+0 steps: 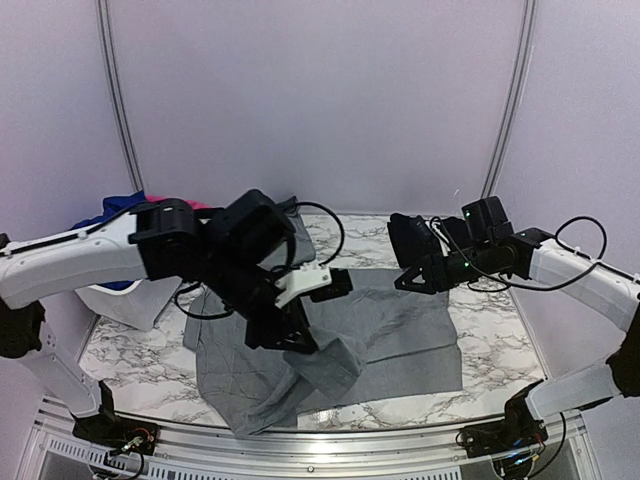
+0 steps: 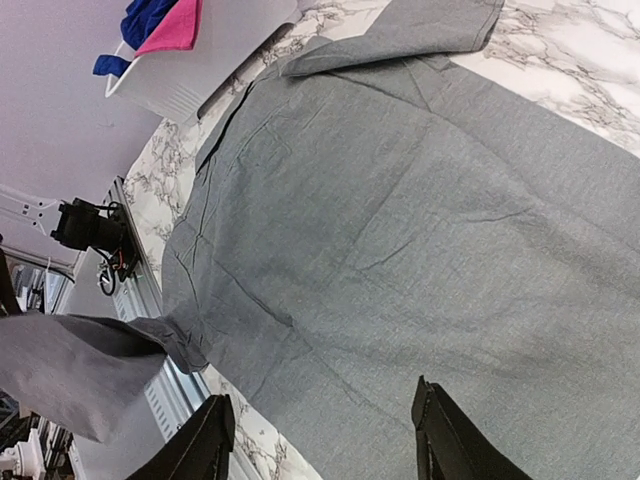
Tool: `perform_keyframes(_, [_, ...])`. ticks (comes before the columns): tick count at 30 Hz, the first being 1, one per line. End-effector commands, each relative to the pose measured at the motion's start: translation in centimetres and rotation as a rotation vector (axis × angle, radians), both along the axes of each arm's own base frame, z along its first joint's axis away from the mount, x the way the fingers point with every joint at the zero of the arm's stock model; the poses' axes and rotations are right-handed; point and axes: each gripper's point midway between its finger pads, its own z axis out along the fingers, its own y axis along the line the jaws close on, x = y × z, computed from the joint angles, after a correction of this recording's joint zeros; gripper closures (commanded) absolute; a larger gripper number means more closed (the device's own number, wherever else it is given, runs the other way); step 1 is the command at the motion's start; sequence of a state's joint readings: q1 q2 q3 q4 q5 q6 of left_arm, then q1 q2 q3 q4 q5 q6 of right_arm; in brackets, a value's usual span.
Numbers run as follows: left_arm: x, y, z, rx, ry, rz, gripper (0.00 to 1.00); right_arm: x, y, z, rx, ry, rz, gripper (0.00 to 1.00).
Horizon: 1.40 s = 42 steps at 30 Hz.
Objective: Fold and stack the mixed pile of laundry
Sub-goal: Place the flattened shirt at the center of the board, then move the flattened shirt to the center of the board.
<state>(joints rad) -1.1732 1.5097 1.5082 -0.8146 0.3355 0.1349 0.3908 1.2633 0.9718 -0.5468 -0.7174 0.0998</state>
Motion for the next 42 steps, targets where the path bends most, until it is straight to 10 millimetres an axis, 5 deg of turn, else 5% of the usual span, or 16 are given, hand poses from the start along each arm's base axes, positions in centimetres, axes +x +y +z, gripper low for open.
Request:
perform_keyframes(1, [-1.0,-4.5,-0.7,0.002,0.012,-0.159,0.76,-1.1,0.2,1.1,0.012,-0.033,0.037,0.43])
perform_keyframes(3, [2.7,-6.7,-0.6,-0.013,-0.029,-0.027,0.61,-1.3,-0.3,0.9,-0.014,-0.035,0.018,0.43])
perform_keyframes(4, [4.7,-7.4,-0.1,-0.026,-0.04,0.066,0.42,-1.5,-0.5,0.8,-0.024,-0.029,0.015,0.43])
perform_keyframes(7, [9.4,-6.8,1.7,-0.089,-0.061,0.25,0.21,-2.1,-1.1,0.8,-0.056,-0.025,0.008,0.42])
perform_keyframes(9, [12.0,-4.4,3.4,-0.177,-0.061,0.396,0.02,-2.5,-1.4,0.9,-0.067,-0.028,0.006,0.42])
perform_keyframes(13, [14.8,3.8,9.1,-0.457,-0.124,0.706,0.01,-4.4,-1.5,-1.3,-0.095,0.037,0.019,0.42])
perform_keyframes(14, [14.9,5.7,9.0,-0.479,-0.132,0.776,0.01,-4.9,-1.6,-2.3,-0.119,0.055,0.016,0.42])
perform_keyframes(16, [14.2,8.2,7.3,-0.469,-0.104,0.828,0.01,-5.4,-2.2,-4.3,-0.162,0.092,-0.005,0.42])
perform_keyframes(19, [14.1,11.0,0.4,-0.223,0.023,0.924,0.01,-4.1,-2.7,-5.6,-0.216,0.105,-0.072,0.44])
perform_keyframes(23, [12.1,11.8,-8.8,0.06,0.201,0.943,0.01,-2.9,-2.8,-8.9,-0.29,0.194,-0.103,0.45])
perform_keyframes(26, [12.8,13.0,-12.8,0.175,0.208,1.03,0.02,-1.7,-2.4,-10.5,-0.304,0.212,-0.118,0.46])
perform_keyframes(31, [17.6,14.1,-15.2,0.27,0.15,1.14,0.03,1.0,-2.5,-12.2,-0.323,0.238,-0.17,0.45])
perform_keyframes(38, [24.3,13.8,-17.8,0.346,0.102,1.177,0.05,6.6,-5.5,-13.4,-0.34,0.221,-0.321,0.44])
perform_keyframes(42, [26.8,14.0,-21.1,0.395,0.164,1.18,0.07,8.6,-6.5,-15.3,-0.397,0.244,-0.348,0.44])
